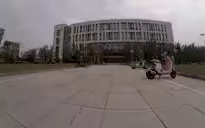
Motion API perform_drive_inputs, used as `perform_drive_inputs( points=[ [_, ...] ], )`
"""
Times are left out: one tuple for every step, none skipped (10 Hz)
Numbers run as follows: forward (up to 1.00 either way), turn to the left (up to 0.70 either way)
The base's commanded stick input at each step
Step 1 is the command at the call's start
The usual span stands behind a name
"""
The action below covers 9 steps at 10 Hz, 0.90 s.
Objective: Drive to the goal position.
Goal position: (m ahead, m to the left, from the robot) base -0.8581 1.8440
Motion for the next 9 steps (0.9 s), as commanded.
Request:
perform_drive_inputs(
  points=[
    [1.00, -0.07],
    [1.00, 0.00],
    [1.00, 0.00],
    [1.00, 0.00],
    [1.00, 0.00],
    [1.00, 0.00],
    [1.00, 0.00],
    [1.00, -0.01],
    [1.00, -0.02]
  ],
)
